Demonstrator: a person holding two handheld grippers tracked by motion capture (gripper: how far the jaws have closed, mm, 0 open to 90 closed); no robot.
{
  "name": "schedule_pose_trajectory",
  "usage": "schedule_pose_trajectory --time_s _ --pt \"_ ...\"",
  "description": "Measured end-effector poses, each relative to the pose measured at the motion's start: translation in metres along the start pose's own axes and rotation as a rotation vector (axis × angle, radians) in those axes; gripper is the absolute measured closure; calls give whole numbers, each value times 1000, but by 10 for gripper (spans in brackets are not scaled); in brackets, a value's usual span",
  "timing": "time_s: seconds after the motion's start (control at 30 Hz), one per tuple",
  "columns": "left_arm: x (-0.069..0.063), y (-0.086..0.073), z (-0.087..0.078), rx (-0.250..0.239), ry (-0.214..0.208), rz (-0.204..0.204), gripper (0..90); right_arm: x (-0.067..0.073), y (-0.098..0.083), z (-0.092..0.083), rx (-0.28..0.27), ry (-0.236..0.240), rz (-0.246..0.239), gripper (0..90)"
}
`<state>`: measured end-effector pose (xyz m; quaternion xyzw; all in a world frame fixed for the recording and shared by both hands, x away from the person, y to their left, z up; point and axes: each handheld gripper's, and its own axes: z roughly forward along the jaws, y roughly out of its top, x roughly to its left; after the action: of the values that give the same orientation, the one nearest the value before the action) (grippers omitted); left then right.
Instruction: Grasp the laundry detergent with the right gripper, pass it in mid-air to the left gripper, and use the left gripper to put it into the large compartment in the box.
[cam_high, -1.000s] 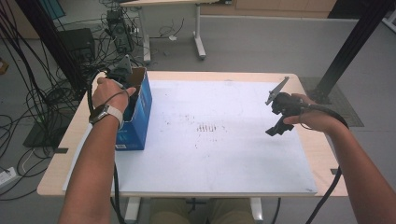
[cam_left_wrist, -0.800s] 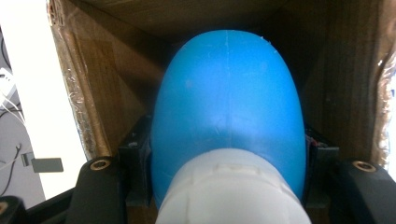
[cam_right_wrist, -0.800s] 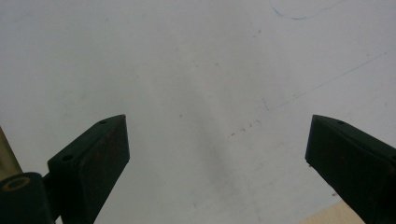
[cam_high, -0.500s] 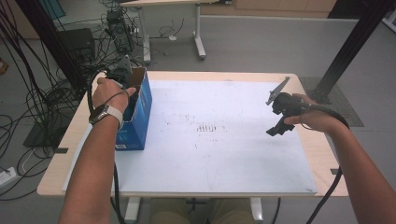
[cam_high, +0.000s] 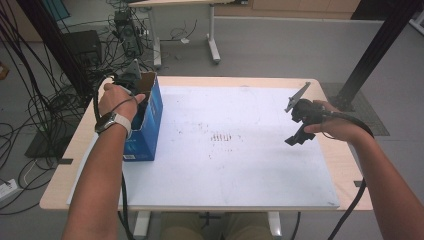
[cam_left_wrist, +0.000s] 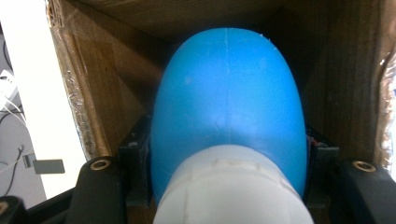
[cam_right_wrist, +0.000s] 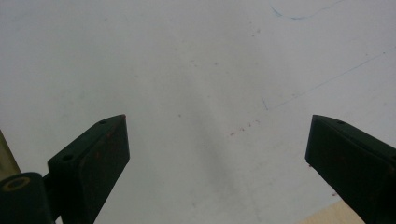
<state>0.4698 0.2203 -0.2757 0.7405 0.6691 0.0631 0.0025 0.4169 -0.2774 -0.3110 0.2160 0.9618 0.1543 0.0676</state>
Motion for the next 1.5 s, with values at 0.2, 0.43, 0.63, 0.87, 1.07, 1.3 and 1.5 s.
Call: schedule_pose_trajectory --time_s 0.2,0.43,0.63,0.87,1.07,1.3,1.5 --pt "0 0 0 -2 1 1 372 0 -1 0 1 0 -1 62" --pt "0 0 1 -2 0 0 372 0 -2 0 1 1 2 62" --pt "1 0 1 -1 2 1 372 0 -2 0 1 -1 3 62" --pt "1 0 1 -2 0 -1 372 0 -2 1 3 1 1 62" --pt "1 0 2 10 -2 3 370 0 -3 -1 3 -1 1 62" --pt "4 -1 2 -4 -15 -9 365 1 -2 -1 6 -1 2 62" --pt "7 -1 -6 -23 -62 -4 285 1 -2 0 9 -1 -1 62"
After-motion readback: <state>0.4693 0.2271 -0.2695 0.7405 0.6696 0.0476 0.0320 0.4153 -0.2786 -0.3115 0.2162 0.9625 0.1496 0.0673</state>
